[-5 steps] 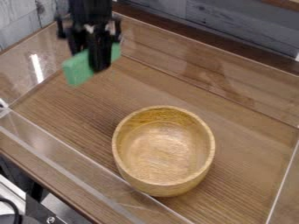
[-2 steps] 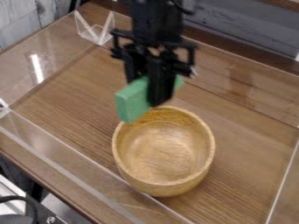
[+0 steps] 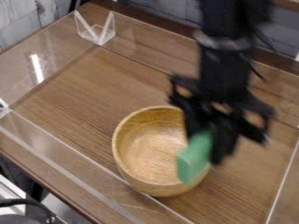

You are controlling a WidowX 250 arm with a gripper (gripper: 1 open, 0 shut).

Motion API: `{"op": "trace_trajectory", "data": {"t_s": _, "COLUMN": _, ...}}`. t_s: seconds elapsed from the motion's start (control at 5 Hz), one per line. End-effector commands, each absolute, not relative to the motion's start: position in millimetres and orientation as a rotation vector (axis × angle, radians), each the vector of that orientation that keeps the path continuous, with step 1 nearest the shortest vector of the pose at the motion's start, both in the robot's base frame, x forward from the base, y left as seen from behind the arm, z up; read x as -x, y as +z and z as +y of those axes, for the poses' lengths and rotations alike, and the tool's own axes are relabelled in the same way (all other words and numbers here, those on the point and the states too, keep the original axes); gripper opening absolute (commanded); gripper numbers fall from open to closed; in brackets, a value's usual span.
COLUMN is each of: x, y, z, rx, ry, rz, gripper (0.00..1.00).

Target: Put the green block in the brown bowl

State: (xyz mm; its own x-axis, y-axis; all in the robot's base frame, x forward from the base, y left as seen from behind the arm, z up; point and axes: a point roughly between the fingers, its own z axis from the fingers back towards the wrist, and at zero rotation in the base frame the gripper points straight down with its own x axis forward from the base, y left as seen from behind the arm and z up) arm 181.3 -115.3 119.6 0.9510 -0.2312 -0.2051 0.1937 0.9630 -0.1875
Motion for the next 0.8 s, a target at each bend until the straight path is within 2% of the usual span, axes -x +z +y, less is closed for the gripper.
{"op": "trace_trajectory", "data": {"t_s": 0.0, "x": -188, "y": 141.8, "z": -95, "rx": 0.168, "ry": -0.171, "rz": 0.172, "gripper": 0.00}}
{"op": "trace_trajectory", "data": {"t_s": 0.2, "x": -193, "y": 157.4, "z": -65, "rx": 0.161, "ry": -0.120, "rz": 0.144, "gripper": 0.00}}
{"op": "trace_trajectory", "data": {"t_s": 0.6, "x": -185, "y": 122.8, "z": -105, "rx": 0.151, "ry": -0.109, "rz": 0.106, "gripper": 0.00}}
